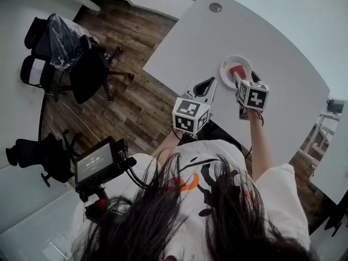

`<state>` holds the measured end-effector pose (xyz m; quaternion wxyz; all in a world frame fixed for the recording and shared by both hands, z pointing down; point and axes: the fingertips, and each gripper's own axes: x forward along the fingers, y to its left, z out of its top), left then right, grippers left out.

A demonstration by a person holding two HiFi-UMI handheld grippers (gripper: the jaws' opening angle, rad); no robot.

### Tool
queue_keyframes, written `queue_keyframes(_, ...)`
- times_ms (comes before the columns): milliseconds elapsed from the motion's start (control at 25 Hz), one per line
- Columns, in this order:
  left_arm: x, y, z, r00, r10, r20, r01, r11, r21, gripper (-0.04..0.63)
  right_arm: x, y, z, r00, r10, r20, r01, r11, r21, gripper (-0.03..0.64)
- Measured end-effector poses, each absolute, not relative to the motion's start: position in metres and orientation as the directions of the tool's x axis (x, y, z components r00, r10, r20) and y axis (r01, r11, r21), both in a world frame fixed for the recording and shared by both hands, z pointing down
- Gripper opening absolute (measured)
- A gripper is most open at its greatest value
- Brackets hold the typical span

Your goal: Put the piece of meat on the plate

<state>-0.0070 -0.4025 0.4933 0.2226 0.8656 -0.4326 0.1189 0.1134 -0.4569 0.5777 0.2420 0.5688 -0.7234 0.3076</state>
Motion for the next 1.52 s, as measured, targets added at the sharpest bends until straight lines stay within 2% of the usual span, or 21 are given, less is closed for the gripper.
queue_keyframes(280,-0.011,-0.381,0.483,0.614,-0.694,0.375,-0.789,-0.549,0.277,0.006,0.102,-0.426,0.530,-0.286,-0.759,0.586,-0.939,0.098,-0.331,0.304)
queue_keyframes(360,-0.011,-0.372,0.479,0.626,-0.688,0.367,-0.780,-0.563,0.273,0.005,0.102,-0.413,0.519,-0.258,-0.794,0.550,-0.939,0.073,-0.335,0.164)
queue_keyframes(400,-0.011,-0.366,0.478,0.632,-0.685,0.363,-0.775,-0.571,0.271,0.006,0.101,-0.406,0.514,-0.250,-0.806,0.537,-0.938,0.065,-0.340,0.135)
queue_keyframes(600,-0.013,-0.333,0.472,0.660,-0.663,0.353,-0.750,-0.608,0.259,0.005,0.089,-0.364,0.502,-0.262,-0.823,0.504,-0.913,0.042,-0.405,0.132)
queue_keyframes(640,-0.014,-0.327,0.473,0.664,-0.659,0.353,-0.746,-0.615,0.255,0.006,0.087,-0.356,0.500,-0.257,-0.828,0.498,-0.910,0.033,-0.414,0.076)
queue_keyframes(680,-0.014,-0.320,0.473,0.668,-0.655,0.353,-0.742,-0.622,0.250,0.006,0.085,-0.347,0.499,-0.254,-0.833,0.492,-0.906,0.027,-0.422,0.060)
queue_keyframes(1000,-0.041,-0.246,0.470,0.690,-0.631,0.354,-0.720,-0.649,0.247,0.006,0.037,-0.259,0.489,-0.299,-0.839,0.454,-0.861,0.032,-0.507,0.058)
queue_keyframes(1240,-0.065,-0.194,0.477,0.695,-0.627,0.351,-0.718,-0.624,0.308,0.005,0.008,-0.189,0.490,-0.301,-0.836,0.458,-0.847,0.013,-0.532,0.058)
queue_keyframes(1520,-0.037,-0.135,0.479,0.720,-0.603,0.344,-0.694,-0.631,0.345,0.006,0.021,-0.115,0.490,-0.298,-0.828,0.475,-0.843,-0.005,-0.537,0.058)
